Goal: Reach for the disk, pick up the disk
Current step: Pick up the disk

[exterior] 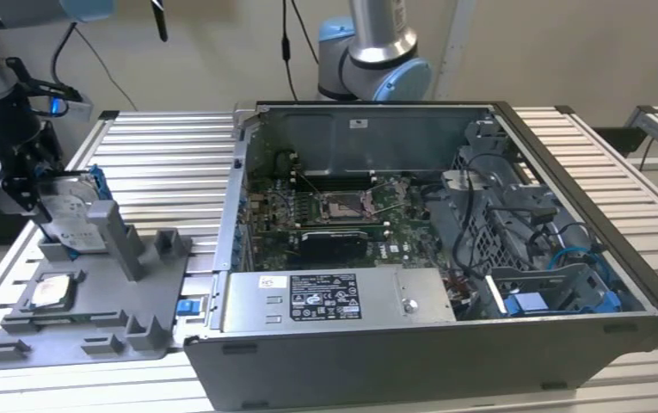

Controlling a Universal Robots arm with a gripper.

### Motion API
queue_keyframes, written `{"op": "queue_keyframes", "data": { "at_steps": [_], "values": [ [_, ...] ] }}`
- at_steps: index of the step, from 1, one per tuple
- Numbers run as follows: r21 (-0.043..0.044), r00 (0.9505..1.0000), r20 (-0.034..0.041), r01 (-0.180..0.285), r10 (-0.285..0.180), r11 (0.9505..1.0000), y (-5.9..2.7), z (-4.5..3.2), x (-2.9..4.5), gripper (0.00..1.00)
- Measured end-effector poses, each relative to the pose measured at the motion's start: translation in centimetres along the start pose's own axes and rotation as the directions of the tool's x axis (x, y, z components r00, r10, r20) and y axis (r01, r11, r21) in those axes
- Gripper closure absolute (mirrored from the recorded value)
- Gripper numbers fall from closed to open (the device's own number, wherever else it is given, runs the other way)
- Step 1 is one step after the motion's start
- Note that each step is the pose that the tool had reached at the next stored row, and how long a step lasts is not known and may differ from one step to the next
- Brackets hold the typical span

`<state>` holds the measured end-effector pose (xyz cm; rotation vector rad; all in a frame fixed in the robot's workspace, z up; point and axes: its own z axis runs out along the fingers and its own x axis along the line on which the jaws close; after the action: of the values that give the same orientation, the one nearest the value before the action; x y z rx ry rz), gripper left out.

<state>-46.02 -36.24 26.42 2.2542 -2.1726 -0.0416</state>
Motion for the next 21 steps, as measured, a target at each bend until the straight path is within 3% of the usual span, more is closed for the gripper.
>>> {"op": "queue_keyframes", "data": {
  "at_steps": [21],
  "values": [
    [0.0,1.0,0.0,0.0,0.0,1.0,0.0,0.02,0.0,1.0]
  ]
}}
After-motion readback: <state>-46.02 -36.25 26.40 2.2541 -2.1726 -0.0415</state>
